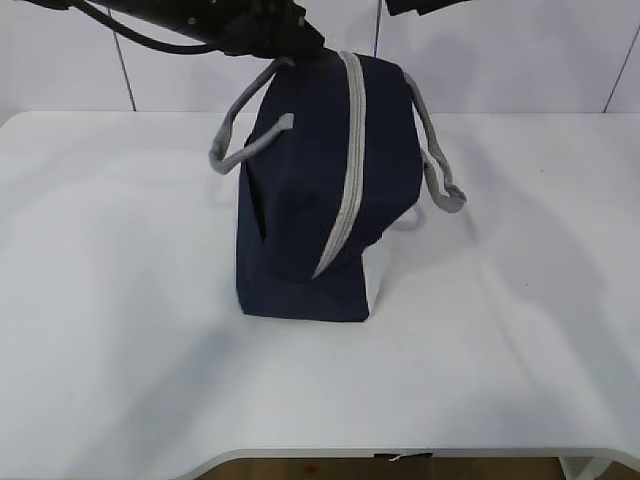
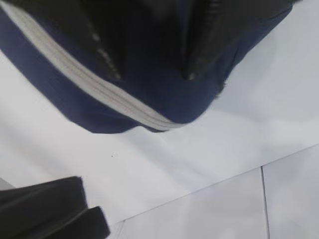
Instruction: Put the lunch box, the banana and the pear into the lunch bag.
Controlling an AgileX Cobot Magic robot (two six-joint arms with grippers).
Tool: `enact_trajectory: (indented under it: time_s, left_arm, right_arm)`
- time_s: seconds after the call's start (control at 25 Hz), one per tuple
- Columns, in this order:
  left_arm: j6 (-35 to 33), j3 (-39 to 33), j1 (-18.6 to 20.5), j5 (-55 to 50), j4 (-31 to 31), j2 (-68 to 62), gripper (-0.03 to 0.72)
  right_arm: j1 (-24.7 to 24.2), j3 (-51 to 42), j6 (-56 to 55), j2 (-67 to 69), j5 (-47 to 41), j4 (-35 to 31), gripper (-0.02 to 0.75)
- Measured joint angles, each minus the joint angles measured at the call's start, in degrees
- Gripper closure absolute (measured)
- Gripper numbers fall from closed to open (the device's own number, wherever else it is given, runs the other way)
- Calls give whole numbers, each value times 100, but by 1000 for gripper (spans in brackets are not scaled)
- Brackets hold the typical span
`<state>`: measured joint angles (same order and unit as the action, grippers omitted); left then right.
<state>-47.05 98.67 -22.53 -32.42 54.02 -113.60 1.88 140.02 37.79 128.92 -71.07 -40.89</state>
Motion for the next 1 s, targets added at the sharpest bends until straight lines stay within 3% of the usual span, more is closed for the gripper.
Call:
enact_trajectory:
  time_s: [0.08, 0.2, 0.44, 0.76, 1.0]
  left_arm:
    - [0, 0, 0, 0, 0, 0, 300]
    - [12, 0, 0, -11, -9, 0, 229]
    - [239, 0, 0, -327, -374, 305, 219]
    - [1647, 0, 0, -1852, -2220, 1045, 228]
    - [2561, 13, 0, -2975, -3065, 1622, 229]
  right_arm:
    - [0, 0, -276, -149, -23, 348, 274]
    - [0, -28, -704, -424, -47, 821, 274]
    - [0, -521, -1402, -1089, -64, 1410, 274]
    - [0, -1763, -1761, -2379, -92, 1857, 274]
    - [0, -2777, -2008, -3340, -96, 1911, 274]
